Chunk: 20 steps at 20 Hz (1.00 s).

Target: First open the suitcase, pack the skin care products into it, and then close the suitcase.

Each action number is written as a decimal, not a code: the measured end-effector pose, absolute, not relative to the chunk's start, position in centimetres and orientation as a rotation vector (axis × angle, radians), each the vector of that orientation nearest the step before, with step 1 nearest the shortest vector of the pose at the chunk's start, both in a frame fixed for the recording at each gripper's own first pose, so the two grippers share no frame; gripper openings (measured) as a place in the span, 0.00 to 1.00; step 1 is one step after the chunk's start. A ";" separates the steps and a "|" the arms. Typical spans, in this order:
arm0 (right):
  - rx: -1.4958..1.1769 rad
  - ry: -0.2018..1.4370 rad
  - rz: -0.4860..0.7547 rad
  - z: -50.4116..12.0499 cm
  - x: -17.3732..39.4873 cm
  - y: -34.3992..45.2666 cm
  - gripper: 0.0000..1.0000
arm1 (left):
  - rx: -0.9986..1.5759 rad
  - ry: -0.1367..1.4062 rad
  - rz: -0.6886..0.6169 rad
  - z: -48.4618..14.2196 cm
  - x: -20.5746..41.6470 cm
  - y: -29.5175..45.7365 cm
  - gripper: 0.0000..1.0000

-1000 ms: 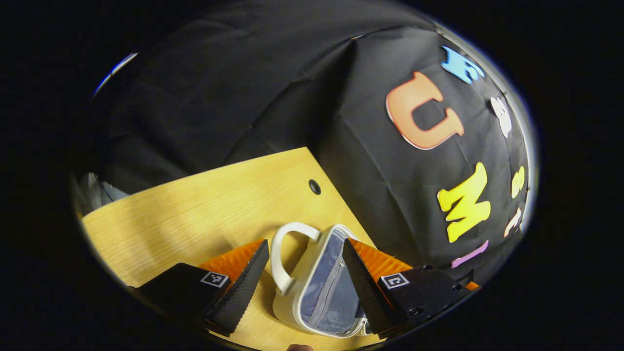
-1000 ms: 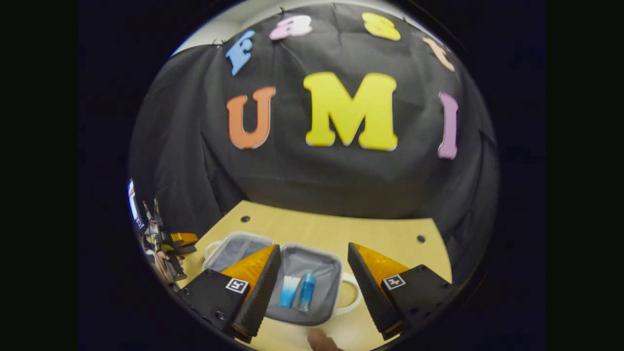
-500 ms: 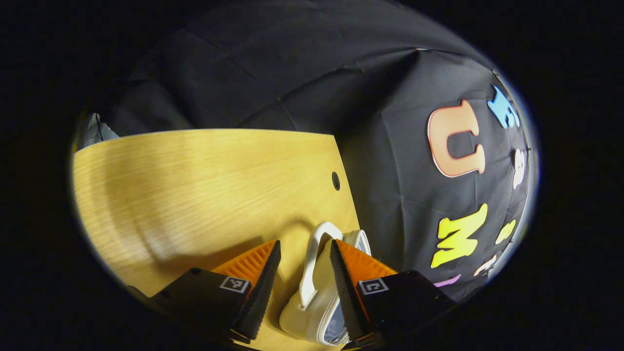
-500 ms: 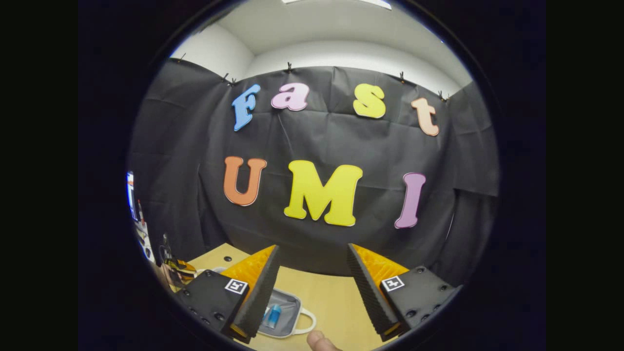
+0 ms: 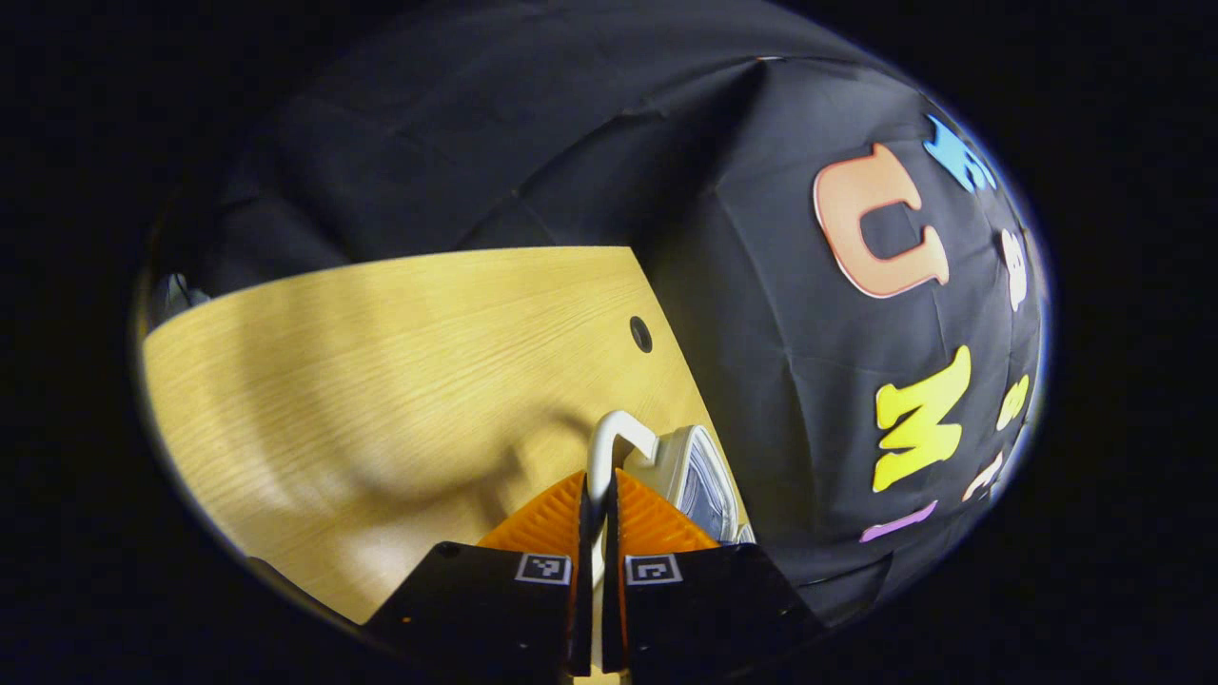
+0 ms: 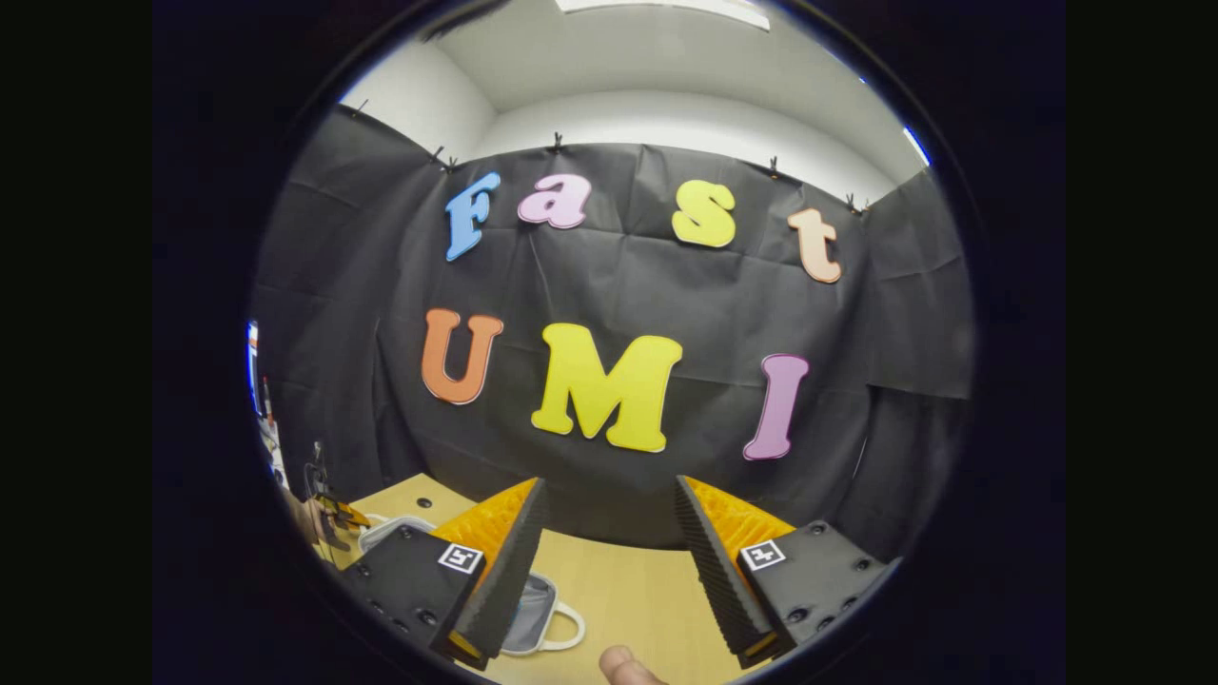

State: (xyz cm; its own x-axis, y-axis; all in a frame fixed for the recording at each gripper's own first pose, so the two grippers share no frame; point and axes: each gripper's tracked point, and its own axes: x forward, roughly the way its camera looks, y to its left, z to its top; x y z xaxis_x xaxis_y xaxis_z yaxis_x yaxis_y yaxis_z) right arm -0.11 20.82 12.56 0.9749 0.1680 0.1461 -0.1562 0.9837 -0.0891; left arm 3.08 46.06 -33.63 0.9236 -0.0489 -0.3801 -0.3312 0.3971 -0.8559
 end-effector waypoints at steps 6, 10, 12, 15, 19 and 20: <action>-0.038 -0.182 0.207 13.6 0.6 19.0 0.78 | -0.876 0.299 0.173 -24.2 2.5 45.1 0.05; 0.008 -0.198 0.237 14.1 0.6 17.1 0.80 | -0.652 0.231 0.117 -16.2 2.2 40.9 0.05; 0.012 -0.198 0.250 14.0 0.5 16.1 0.80 | -0.535 0.202 0.075 -12.9 1.9 37.6 0.05; 0.020 -0.183 0.271 13.4 0.6 14.7 0.80 | -0.414 0.178 0.018 -9.6 2.0 32.4 0.05; 0.048 -0.170 0.285 13.0 0.4 12.2 0.79 | -0.342 0.171 -0.054 -8.2 1.9 25.3 0.05; 0.055 -0.171 0.284 12.9 0.3 11.6 0.80 | -0.325 0.181 -0.072 -7.9 2.2 23.0 0.05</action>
State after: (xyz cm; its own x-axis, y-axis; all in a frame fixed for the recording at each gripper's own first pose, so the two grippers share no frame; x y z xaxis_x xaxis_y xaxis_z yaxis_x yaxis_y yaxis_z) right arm 0.27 11.56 12.89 0.9455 0.2741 0.1756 -0.2834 0.9585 0.0300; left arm 2.24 23.01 -7.90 0.9813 -0.0993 -0.1648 0.0412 0.9452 -0.3239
